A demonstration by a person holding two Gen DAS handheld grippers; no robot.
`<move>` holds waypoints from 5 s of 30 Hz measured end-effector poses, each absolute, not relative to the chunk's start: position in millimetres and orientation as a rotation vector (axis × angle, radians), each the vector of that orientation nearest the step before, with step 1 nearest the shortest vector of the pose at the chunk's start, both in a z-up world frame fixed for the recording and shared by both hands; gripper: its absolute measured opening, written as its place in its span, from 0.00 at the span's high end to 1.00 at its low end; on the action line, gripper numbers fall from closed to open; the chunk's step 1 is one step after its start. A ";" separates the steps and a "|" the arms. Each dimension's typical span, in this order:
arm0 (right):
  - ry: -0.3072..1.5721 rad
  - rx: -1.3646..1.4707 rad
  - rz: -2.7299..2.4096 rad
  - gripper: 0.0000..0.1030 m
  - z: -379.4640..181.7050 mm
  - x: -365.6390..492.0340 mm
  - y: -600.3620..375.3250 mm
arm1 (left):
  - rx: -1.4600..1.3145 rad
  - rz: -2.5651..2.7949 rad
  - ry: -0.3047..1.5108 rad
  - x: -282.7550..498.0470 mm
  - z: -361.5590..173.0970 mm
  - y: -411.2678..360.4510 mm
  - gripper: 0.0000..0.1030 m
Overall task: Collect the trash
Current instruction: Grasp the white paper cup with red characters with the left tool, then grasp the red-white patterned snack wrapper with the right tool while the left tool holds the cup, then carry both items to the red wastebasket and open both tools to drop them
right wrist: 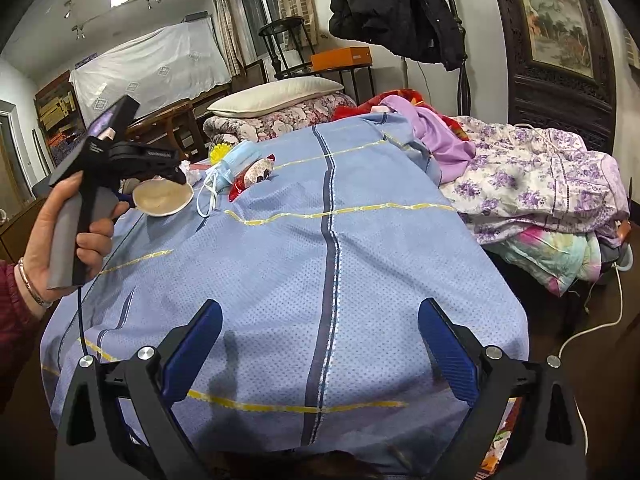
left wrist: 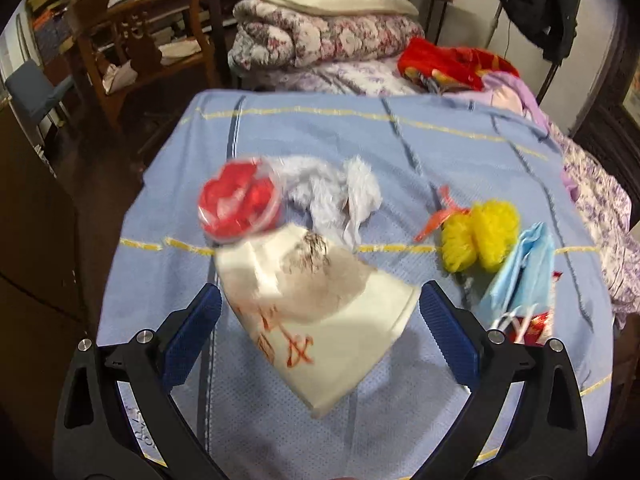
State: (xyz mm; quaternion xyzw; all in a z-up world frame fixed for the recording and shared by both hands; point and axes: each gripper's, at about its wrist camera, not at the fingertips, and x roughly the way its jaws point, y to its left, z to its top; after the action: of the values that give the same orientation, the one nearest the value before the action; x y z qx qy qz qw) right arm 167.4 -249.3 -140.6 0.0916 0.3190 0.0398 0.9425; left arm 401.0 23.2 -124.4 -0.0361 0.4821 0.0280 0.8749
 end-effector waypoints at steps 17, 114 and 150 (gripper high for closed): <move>0.658 0.145 0.084 0.06 -141.4 168.4 -239.4 | -0.069 -0.125 0.904 324.6 -101.9 56.4 0.18; 0.664 0.326 0.073 0.79 -56.1 121.0 -346.0 | -0.153 -0.363 0.718 168.0 -49.3 -3.0 0.22; 0.686 0.619 -0.221 0.50 -134.1 54.1 -534.8 | 0.293 -0.880 0.902 138.1 -109.7 -325.3 0.22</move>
State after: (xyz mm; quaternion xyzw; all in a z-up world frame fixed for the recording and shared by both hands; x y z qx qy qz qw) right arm 54.1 -534.8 -134.1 0.2979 0.3301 -0.1066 0.8893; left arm 138.1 -325.3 -109.7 0.1367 0.4204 -0.4097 0.7980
